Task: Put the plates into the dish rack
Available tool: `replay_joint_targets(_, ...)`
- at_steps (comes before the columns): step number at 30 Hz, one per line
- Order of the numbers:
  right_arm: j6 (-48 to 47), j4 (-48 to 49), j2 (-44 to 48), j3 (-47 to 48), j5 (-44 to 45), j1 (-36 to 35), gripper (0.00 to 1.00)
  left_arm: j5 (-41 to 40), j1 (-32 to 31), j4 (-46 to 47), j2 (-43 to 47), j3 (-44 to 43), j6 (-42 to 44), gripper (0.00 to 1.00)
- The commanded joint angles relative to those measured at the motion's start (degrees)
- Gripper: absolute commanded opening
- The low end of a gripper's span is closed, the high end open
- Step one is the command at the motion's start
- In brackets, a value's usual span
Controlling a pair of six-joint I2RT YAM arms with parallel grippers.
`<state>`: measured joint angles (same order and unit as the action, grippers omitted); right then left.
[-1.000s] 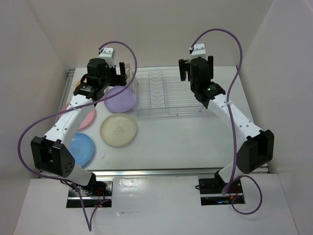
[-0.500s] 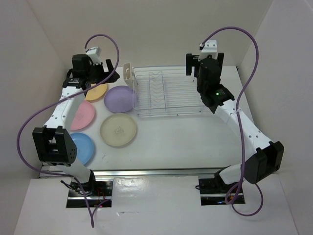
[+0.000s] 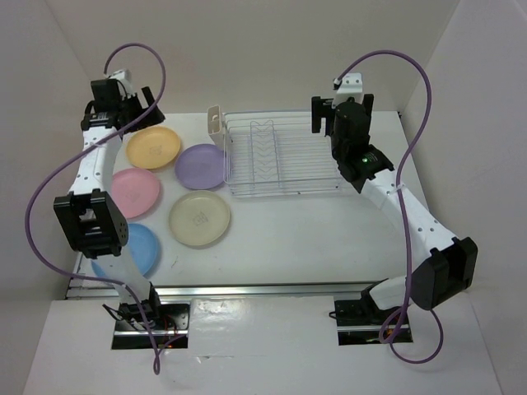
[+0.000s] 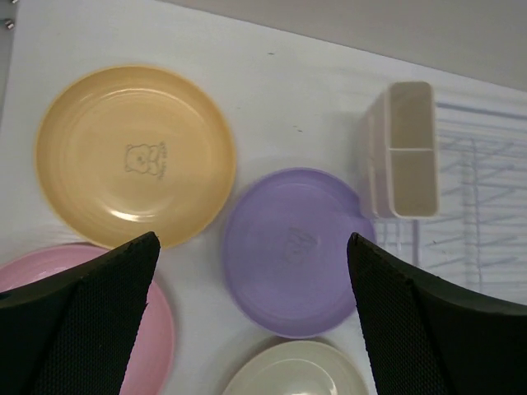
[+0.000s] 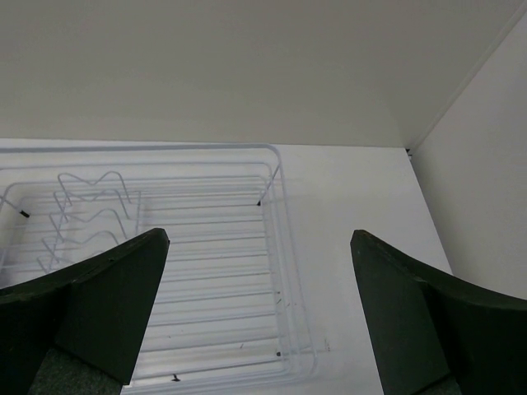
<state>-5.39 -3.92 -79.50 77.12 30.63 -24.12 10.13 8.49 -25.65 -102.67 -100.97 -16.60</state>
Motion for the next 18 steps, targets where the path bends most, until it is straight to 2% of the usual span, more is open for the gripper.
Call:
replay_joint_targets(1,1.52,0.41,1.46,0.39,-1.89,0.21,1.0,1.2,2.67,-4.75,-4.37,-2.22,-3.61,1.0)
replay_joint_targets(5,2.22,-0.82,1.46,0.4,-2.42,0.21,1.0,3.22,6.26,-4.76,-7.89,-2.91,-4.93,1.0)
replay_joint_targets(7,2.22,-0.82,1.98,-0.3,-2.42,0.21,1.0,8.55,9.6,-4.76,-11.04,-4.14,-6.33,1.0)
replay_joint_targets(8,2.22,-0.82,2.59,-0.31,-2.42,0.21,1.0,10.42,10.57,-5.28,-12.19,-5.8,-6.34,0.95)
replay_joint_targets(10,2.22,-0.82,3.12,-1.62,-2.42,0.21,1.0,12.36,12.68,-5.29,-14.12,-7.04,-6.34,0.93)
replay_joint_targets(18,2.75,-2.84,3.13,-2.24,-2.51,0.21,1.0,8.77,14.71,-5.2,-19.4,-8.9,-6.95,0.93)
